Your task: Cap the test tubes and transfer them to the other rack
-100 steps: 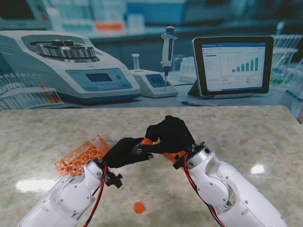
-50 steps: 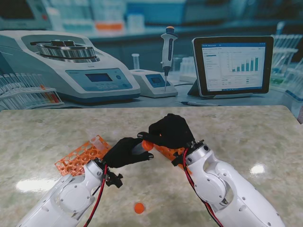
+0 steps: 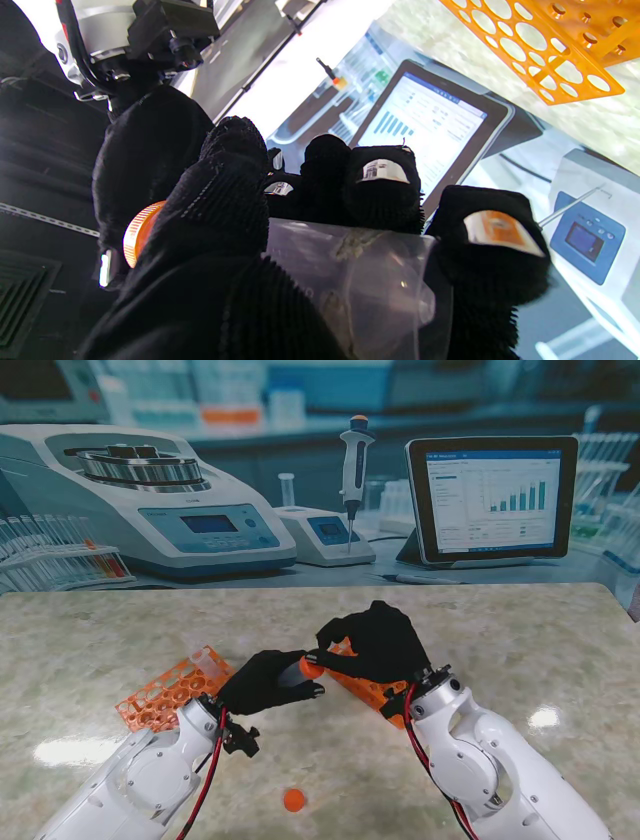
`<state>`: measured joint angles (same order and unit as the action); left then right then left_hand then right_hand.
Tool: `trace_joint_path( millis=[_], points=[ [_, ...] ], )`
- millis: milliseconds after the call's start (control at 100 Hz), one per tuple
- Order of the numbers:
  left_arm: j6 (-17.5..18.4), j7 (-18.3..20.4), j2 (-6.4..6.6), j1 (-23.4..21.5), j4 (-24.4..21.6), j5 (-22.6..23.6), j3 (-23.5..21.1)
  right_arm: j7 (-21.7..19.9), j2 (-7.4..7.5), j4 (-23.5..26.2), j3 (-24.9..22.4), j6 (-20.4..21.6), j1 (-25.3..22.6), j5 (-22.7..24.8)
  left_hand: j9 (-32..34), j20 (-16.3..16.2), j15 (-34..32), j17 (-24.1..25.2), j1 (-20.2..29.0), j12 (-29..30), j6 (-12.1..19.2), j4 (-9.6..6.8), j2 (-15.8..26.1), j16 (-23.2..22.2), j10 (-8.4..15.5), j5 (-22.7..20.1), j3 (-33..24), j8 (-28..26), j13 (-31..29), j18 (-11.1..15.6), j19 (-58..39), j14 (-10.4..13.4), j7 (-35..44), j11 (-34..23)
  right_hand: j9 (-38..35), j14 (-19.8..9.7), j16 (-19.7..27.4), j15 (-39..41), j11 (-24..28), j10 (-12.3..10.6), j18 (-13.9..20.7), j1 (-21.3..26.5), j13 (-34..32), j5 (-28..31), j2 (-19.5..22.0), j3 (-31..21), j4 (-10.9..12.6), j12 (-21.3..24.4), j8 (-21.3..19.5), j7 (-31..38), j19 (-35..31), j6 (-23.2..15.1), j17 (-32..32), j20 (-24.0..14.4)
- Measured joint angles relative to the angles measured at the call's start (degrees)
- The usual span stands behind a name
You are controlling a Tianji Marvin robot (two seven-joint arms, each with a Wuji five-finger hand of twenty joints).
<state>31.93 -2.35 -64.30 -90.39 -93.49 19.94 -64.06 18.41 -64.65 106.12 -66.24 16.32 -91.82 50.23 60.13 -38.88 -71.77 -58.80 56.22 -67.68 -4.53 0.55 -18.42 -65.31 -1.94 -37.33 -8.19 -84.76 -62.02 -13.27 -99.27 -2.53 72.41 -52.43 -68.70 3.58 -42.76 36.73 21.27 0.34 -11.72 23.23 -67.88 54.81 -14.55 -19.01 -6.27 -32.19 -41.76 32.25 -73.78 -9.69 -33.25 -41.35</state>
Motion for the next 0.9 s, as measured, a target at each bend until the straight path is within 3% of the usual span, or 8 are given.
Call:
trace_joint_path(
  millis=[170,220,370,640,690,900],
  points=[
    [0.0,0.0,0.0,0.0,0.0,0.0,0.1,-0.4,0.66,1.4,-1.3,2.6,-2.1,1.6,0.0,0.0,0.0,0.0,0.0,0.0,0.0,0.0,0.0,0.0,0.0,0.0,0.0,0.0,0.0,0.0,0.0,0.0,0.0,0.0,2.3,-0.3,-0.6,-1.9,-0.8,0.0,0.0,0.0,1.6,-2.9,-3.2,-1.3,0.0,0.5,1.2,-3.1,0.9,0.5,0.9,0.0],
    [0.0,0.0,0.0,0.1,0.0,0.0,0.1,-0.5,0.84,1.7,-1.3,2.9,-2.3,2.2,0.0,0.0,0.0,0.0,0.0,0.0,0.0,0.0,0.0,0.0,0.0,0.0,0.0,0.0,0.0,0.0,0.0,0.0,0.0,0.0,2.4,-0.4,-0.6,-3.2,-0.8,0.0,0.0,-1.2,1.6,-2.7,-4.2,-4.3,0.0,0.5,1.5,-2.8,1.3,1.0,0.9,0.0],
    [0.0,0.1,0.0,0.2,0.0,-0.1,0.2,-0.8,1.25,2.0,-0.7,2.8,-2.3,3.6,0.0,0.0,0.0,0.0,0.0,0.0,0.0,0.0,-0.4,0.0,0.0,-0.1,0.0,0.0,0.0,0.0,0.0,0.0,0.0,0.0,2.8,-0.8,-0.6,-4.0,-0.9,0.0,0.0,-1.2,2.2,-2.9,-8.3,-5.8,0.0,0.5,1.6,-2.9,1.5,3.3,1.0,0.0],
    [0.1,0.1,0.01,0.1,0.1,-0.1,0.2,-1.1,1.33,1.3,1.0,2.2,-0.6,3.0,0.0,0.0,0.0,0.2,0.0,0.0,0.1,0.0,-0.5,0.0,0.0,-0.1,0.0,0.0,0.0,0.0,0.0,0.0,0.0,0.0,0.3,-1.4,-0.7,-3.9,0.8,0.0,0.0,0.9,1.4,-2.3,-9.7,-7.4,0.0,0.0,0.9,0.1,1.5,3.5,0.5,0.0],
    [0.1,0.1,0.01,0.1,0.1,-0.1,0.2,-1.1,1.28,1.1,1.2,2.2,-0.4,2.7,0.0,0.0,0.0,0.2,0.0,0.0,0.1,0.0,-0.5,0.0,0.0,-0.1,0.0,0.0,0.0,0.0,0.0,0.0,0.0,0.0,-0.7,-1.4,-0.7,-3.6,1.5,0.0,0.0,2.5,0.9,-1.9,-9.7,-4.9,-0.8,-0.5,1.1,0.7,1.5,3.4,0.2,0.0],
    [0.0,0.1,0.03,0.1,0.1,-0.1,0.2,-1.4,1.12,0.6,1.6,2.1,0.3,0.9,0.0,0.0,0.0,0.2,0.0,0.0,0.1,0.0,-0.5,0.0,0.0,-0.1,0.0,0.0,0.0,0.0,0.0,0.0,0.0,0.0,-3.5,-1.5,-0.7,-1.8,3.6,-0.4,0.1,9.6,-0.4,-3.2,-9.7,6.9,-2.1,-1.6,13.3,11.5,1.4,3.4,-1.1,0.0]
  ],
)
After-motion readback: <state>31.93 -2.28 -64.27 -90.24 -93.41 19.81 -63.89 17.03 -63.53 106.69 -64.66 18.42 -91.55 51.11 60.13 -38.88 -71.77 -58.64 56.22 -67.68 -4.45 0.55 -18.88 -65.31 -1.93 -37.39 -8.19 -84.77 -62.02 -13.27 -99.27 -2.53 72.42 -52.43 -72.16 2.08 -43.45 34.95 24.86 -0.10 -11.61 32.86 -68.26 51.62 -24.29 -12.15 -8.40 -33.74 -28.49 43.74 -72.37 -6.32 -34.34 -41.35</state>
